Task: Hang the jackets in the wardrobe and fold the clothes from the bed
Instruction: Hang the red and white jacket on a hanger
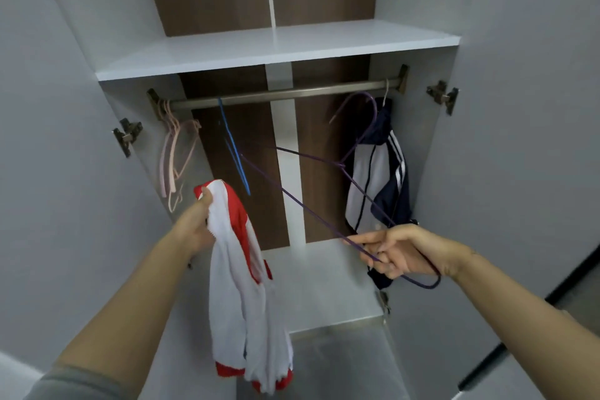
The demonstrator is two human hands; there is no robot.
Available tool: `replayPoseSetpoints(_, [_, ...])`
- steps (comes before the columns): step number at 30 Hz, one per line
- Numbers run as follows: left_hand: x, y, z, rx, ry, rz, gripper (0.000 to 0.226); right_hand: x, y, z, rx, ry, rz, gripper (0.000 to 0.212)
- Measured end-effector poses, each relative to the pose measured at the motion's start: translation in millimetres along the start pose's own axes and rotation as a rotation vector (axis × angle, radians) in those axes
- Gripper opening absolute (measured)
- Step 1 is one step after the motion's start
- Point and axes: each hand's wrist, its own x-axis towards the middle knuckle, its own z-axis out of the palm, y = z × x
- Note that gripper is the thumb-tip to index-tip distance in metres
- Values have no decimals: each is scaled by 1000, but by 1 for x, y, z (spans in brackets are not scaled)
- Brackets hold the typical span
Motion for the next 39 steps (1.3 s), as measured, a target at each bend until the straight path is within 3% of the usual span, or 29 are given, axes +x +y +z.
replayPoseSetpoints(5, [-7, 3, 16, 172, -67, -61, 65, -16, 21, 4, 71, 25, -18, 59])
replayPoseSetpoints(8, [-10, 19, 14, 481, -139, -7, 103, -24, 43, 2, 135, -30, -36, 67])
replayPoseSetpoints(9, [-13, 24, 14, 543, -143, 2, 105, -27, 50, -2, 154, -59, -31, 69])
replayPoseSetpoints(15, [-15, 51, 19, 723, 108, 249, 71, -46, 75, -30, 222, -195, 61, 72])
replayPoseSetpoints(21, [-25, 60, 41, 875, 36, 299, 70, -43, 71, -24, 99, -174, 218, 63])
replayPoseSetpoints(24, [-38, 56, 58, 990, -100, 254, 69, -27, 63, -12, 50, -125, 285, 56])
replayPoseSetpoints(27, [-56, 46, 76, 1092, -232, 253, 67, -10, 52, -2, 35, -78, 268, 61])
replayPoseSetpoints(31, [-81, 23, 92, 1143, -303, 386, 67, 7, 47, 2, -57, -20, 231, 74])
replayPoseSetpoints(34, [-92, 8, 95, 1152, -288, 490, 67, 17, 50, 5, -6, -42, 181, 83])
replayPoseSetpoints(37, [-93, -4, 80, 1134, -186, 564, 53, 24, 51, 6, 47, -8, 105, 91])
replayPoseSetpoints(39, [-92, -12, 64, 1282, -170, 480, 46, 27, 51, 5, 35, 12, 76, 83])
